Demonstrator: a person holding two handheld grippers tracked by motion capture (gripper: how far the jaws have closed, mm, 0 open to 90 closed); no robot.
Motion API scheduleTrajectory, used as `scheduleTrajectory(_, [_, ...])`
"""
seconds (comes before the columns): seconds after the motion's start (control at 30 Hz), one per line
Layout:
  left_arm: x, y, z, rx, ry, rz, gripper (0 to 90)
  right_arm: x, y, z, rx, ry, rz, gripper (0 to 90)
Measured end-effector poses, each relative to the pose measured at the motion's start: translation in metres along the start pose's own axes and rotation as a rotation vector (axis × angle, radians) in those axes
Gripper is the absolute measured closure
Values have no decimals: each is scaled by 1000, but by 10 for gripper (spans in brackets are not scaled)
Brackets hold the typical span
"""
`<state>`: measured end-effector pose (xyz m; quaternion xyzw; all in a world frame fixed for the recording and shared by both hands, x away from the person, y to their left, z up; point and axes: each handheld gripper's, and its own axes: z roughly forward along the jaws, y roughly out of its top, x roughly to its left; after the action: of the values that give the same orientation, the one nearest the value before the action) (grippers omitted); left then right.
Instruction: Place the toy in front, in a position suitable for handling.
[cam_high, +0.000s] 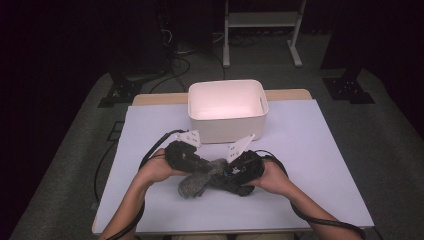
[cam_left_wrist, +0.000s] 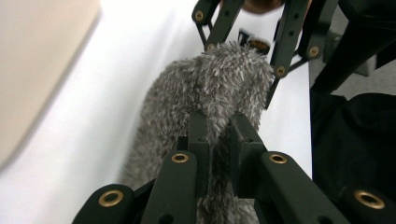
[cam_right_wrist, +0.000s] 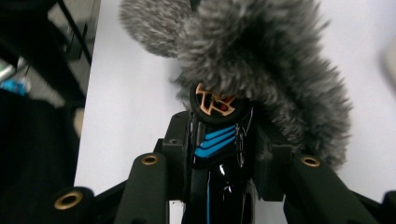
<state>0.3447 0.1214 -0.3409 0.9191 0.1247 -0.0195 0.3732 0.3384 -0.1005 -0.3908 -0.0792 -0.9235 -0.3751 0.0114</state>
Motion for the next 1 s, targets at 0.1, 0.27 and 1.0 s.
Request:
scheduleTrajectory(0.1, [-4,10,-4,21,6,29,815,-2,0,-1,-41,-4,1,616])
scheduleTrajectory(0.27, [-8,18,0,19,-5,47,814,2,-8,-6,-91,-15,-16,616])
scheduleTrajectory(1.0, [-25,32,17,2,-41,120,801,18,-45,-54,-160,-86,-44,610])
